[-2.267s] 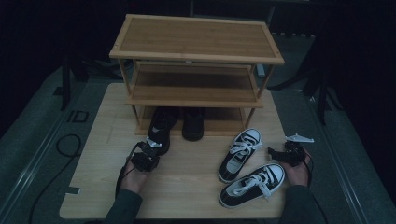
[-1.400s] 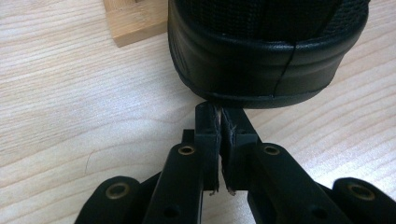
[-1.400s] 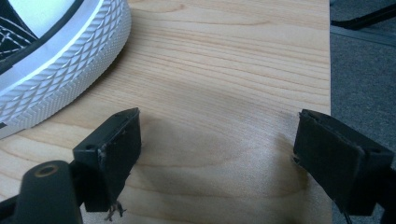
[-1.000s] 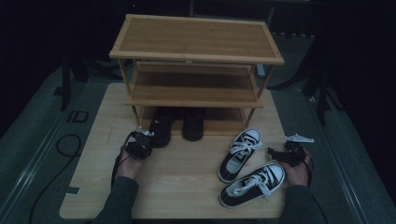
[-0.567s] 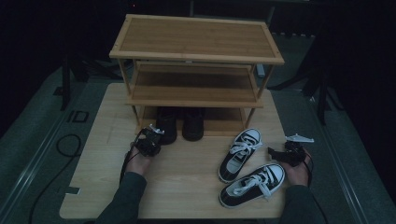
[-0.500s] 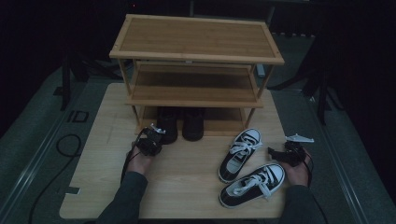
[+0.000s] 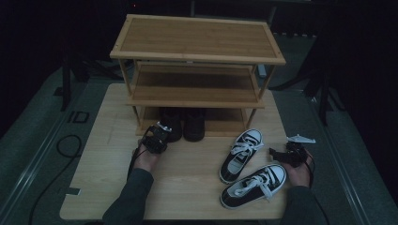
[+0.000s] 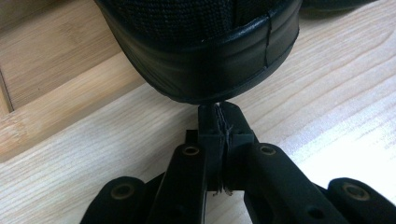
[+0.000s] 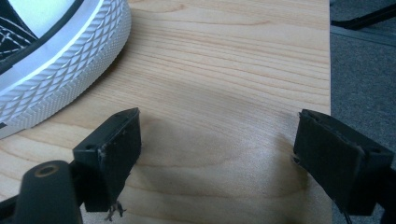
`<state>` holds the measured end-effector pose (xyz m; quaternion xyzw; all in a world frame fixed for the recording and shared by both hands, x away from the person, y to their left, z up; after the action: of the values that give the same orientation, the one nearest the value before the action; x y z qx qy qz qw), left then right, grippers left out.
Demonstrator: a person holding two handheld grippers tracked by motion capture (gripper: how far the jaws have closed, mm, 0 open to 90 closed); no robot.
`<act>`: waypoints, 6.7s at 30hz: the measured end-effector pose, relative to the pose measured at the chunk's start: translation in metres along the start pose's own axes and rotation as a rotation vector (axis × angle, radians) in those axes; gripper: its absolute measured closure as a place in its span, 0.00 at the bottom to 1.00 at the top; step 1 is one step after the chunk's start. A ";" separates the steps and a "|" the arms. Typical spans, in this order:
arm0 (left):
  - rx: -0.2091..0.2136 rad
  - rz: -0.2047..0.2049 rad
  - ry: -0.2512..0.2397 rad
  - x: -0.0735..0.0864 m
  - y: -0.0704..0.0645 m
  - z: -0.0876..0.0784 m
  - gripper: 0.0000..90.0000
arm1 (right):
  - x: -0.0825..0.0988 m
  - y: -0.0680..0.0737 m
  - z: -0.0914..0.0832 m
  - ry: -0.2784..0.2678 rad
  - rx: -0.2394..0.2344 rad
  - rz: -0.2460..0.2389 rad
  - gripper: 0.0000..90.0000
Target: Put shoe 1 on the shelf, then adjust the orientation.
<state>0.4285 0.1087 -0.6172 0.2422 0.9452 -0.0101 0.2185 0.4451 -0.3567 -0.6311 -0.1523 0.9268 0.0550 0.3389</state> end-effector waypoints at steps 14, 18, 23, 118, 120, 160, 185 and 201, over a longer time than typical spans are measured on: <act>0.043 -0.023 -0.049 0.004 0.006 -0.001 0.88 | 0.000 0.000 0.000 0.000 0.000 0.000 0.17; 0.030 -0.029 -0.065 0.011 0.011 -0.003 0.85 | 0.000 0.000 0.000 0.000 0.000 0.000 0.17; 0.030 -0.048 -0.087 0.020 0.017 -0.002 0.81 | 0.000 0.000 0.000 0.000 0.000 0.000 0.17; 0.044 -0.088 -0.293 0.039 0.025 -0.002 0.63 | -0.043 0.148 -0.087 0.034 -0.128 -0.250 0.44; 0.045 -0.086 -0.292 0.039 0.025 -0.002 0.63 | -0.040 0.147 -0.081 0.061 -0.110 -0.249 0.41; 0.048 -0.084 -0.294 0.039 0.025 -0.002 0.63 | -0.032 0.182 -0.058 0.198 -0.161 -0.262 0.93; 0.049 -0.084 -0.294 0.039 0.025 -0.002 0.63 | -0.039 0.205 -0.051 0.227 -0.244 -0.403 0.91; 0.049 -0.085 -0.294 0.039 0.025 -0.002 0.63 | -0.048 0.176 -0.083 0.138 -0.249 -0.345 0.78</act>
<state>0.4084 0.1486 -0.6295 0.2032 0.9119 -0.0775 0.3481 0.3724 -0.1957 -0.5369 -0.3524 0.8942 0.0995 0.2575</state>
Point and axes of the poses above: each handheld gripper's, and its own axes: z roughly forward along the jaws, x roughly out of its underside, y roughly to its left, the point moved 9 cm from there along z, roughly forward along the jaws, and after that the axes turned 7 degrees about y, right-handed, at the moved point
